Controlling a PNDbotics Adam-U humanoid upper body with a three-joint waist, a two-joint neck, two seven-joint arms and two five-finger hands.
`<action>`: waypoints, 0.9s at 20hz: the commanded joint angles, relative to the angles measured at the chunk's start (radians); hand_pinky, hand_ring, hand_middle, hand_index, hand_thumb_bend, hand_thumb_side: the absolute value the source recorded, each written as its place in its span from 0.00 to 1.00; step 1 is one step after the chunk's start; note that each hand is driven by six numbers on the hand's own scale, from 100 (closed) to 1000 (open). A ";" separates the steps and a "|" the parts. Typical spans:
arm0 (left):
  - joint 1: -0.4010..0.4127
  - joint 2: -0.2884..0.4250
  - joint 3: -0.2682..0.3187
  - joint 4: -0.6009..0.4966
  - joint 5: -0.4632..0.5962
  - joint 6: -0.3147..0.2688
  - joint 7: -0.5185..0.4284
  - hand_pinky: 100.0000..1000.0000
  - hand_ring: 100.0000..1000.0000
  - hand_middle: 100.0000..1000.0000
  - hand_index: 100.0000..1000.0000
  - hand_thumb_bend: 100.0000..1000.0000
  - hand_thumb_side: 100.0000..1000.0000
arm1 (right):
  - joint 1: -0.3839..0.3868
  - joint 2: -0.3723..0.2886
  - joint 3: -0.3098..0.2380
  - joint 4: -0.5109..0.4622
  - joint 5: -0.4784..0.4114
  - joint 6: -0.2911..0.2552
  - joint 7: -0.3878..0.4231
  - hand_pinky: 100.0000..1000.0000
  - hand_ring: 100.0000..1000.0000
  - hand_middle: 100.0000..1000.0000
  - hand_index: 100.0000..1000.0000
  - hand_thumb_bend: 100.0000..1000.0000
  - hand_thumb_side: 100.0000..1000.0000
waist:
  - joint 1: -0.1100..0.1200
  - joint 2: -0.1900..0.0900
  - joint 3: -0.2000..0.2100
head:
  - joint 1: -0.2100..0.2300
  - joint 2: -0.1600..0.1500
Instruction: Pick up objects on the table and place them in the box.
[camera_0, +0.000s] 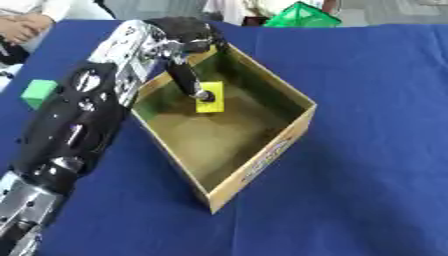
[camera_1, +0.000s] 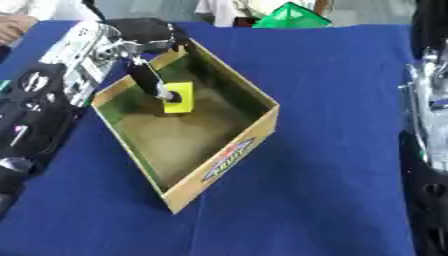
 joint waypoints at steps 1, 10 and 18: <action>-0.017 0.015 0.013 -0.025 -0.001 0.003 0.014 0.61 0.70 0.71 0.83 0.34 0.17 | -0.010 -0.011 -0.006 -0.021 -0.004 0.001 0.001 0.82 0.85 0.63 0.82 0.11 1.00 | -0.002 -0.020 0.002 | -0.003 -0.006; -0.033 0.137 0.079 -0.156 0.045 0.062 0.028 0.63 0.73 0.73 0.84 0.40 0.14 | -0.003 -0.021 -0.009 -0.014 0.001 0.000 0.000 0.82 0.85 0.63 0.82 0.11 1.00 | 0.004 -0.026 0.017 | -0.020 0.006; -0.005 0.319 0.101 -0.115 0.040 0.071 -0.025 0.68 0.77 0.76 0.85 0.49 0.14 | 0.007 -0.038 -0.015 -0.010 0.007 0.001 -0.003 0.82 0.85 0.63 0.82 0.11 1.00 | 0.014 -0.029 0.037 | -0.047 0.015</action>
